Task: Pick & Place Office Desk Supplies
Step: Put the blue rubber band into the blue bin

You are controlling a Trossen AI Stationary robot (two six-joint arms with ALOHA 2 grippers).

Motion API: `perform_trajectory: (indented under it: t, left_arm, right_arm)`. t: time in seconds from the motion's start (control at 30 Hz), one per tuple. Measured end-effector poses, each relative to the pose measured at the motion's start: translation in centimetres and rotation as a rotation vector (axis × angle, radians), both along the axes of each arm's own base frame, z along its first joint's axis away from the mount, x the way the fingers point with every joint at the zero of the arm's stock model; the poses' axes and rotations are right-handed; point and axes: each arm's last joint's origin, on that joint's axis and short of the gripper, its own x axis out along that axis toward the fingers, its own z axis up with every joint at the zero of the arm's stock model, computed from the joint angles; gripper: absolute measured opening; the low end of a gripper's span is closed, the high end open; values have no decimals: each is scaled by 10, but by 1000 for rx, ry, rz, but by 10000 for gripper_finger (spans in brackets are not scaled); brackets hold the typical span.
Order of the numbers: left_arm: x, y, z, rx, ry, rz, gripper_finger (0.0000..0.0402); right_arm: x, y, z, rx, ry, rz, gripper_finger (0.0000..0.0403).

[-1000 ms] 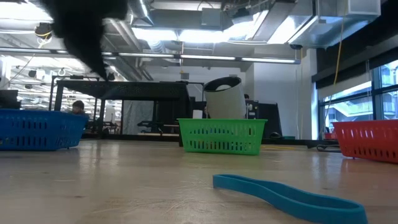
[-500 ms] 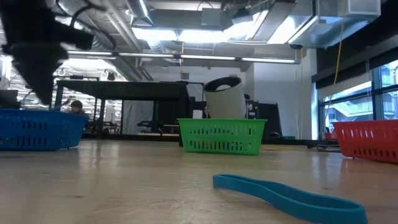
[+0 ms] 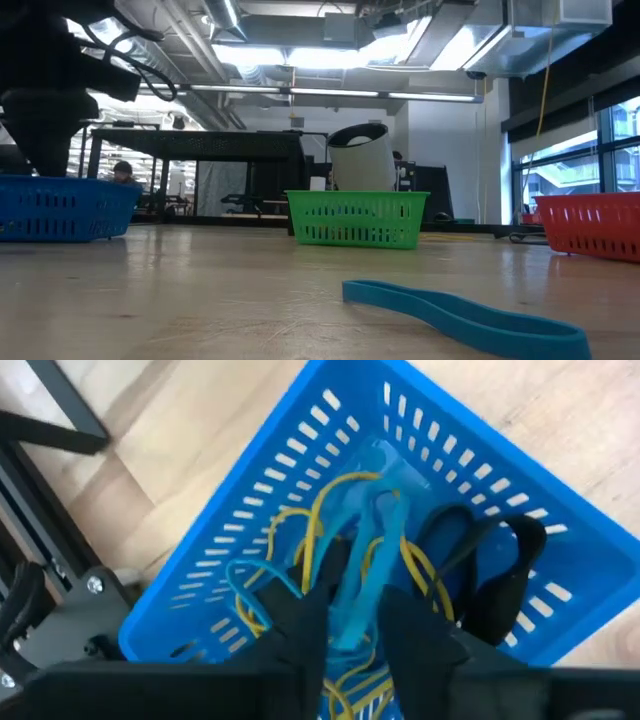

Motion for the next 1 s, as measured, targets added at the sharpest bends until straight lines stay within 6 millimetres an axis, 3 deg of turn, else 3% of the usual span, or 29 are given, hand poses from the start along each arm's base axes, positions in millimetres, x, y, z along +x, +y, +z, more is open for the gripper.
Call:
perform_trajectory:
  t: [0.27,0.57,0.77,1.0]
  left_arm:
    - [8,-4,12,-12,-52,13,152]
    - [29,-14,52,16,-198,-71,151]
    - [43,-23,61,-30,-365,-79,150]
    - [77,-61,61,-15,-606,-505,151]
  right_arm:
    - [8,-10,-6,234,41,36,238]
    - [-4,-12,-41,566,430,43,238]
    - [-9,-8,-47,658,610,175,238]
    - [-9,-9,-47,637,598,168,238]
